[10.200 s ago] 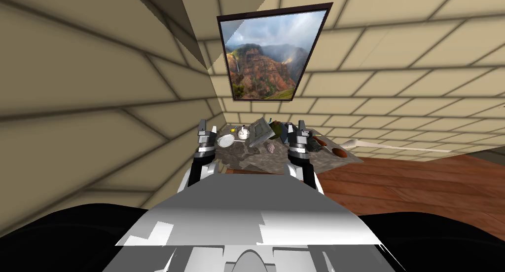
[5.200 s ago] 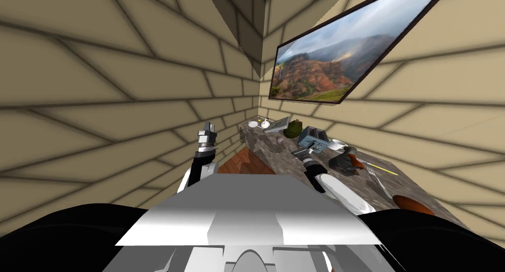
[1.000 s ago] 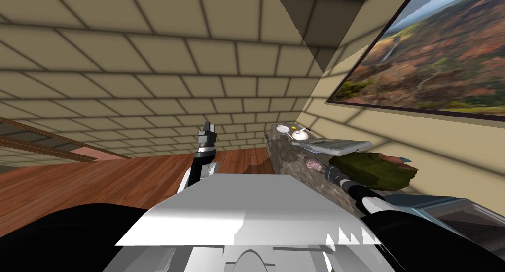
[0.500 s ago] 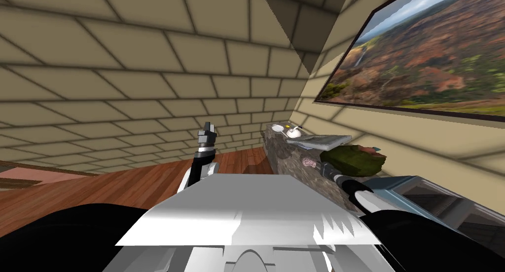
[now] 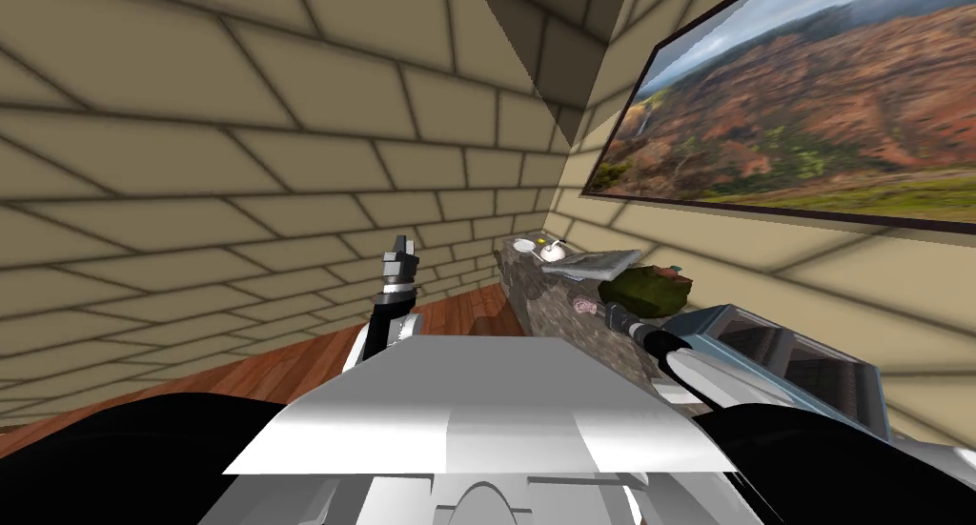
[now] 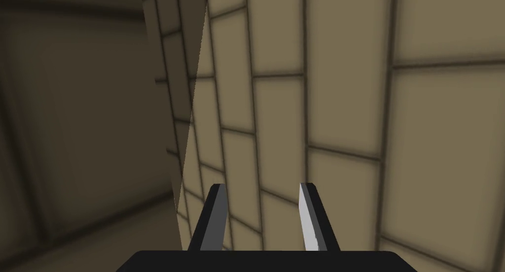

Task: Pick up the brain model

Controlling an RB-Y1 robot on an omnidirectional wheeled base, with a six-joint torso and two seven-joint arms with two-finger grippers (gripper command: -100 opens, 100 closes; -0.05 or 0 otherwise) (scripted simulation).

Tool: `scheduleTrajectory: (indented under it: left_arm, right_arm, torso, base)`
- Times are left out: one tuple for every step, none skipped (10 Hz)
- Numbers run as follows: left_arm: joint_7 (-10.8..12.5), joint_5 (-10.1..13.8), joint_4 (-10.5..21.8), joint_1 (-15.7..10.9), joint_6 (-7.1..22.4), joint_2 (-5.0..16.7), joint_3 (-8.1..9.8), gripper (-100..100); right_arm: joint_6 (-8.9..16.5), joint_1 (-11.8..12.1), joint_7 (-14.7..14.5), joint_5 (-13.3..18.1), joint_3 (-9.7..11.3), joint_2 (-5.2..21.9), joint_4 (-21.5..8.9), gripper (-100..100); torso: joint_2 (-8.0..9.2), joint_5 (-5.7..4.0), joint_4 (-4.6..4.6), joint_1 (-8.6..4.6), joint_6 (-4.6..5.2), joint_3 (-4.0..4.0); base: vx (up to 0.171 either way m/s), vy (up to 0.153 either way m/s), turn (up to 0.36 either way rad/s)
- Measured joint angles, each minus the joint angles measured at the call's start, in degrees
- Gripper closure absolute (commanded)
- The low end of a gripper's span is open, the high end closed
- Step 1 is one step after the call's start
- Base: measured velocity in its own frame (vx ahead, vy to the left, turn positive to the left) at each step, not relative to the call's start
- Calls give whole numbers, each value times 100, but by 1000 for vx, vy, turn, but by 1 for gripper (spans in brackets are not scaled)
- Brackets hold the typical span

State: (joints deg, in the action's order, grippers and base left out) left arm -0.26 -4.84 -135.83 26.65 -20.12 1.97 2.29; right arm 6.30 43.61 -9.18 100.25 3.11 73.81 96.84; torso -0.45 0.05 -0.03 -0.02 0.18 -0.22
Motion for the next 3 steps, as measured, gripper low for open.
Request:
scheduleTrajectory:
  left_arm:
    - [0, 0, 0, 0, 0, 0, 0, 0]
    - [0, 0, 0, 0, 0, 0, 0, 0]
    - [0, 0, 0, -1, 0, 0, -1, 0]
  right_arm:
    - [-14, -147, 93, 121, 134, 90, 16, 100]
    - [-86, -268, 129, 210, 179, 125, 67, 100]
    - [-110, -277, 130, 219, 181, 127, 73, 0]
  torso:
    - [-1, 0, 0, 2, -2, -1]
    - [-1, 2, 1, 3, -2, 0]
    - [8, 1, 2, 1, -8, 4]
  base:
    - [60, 10, -275]
    - [25, 9, -54]
    - [0, 0, 0]
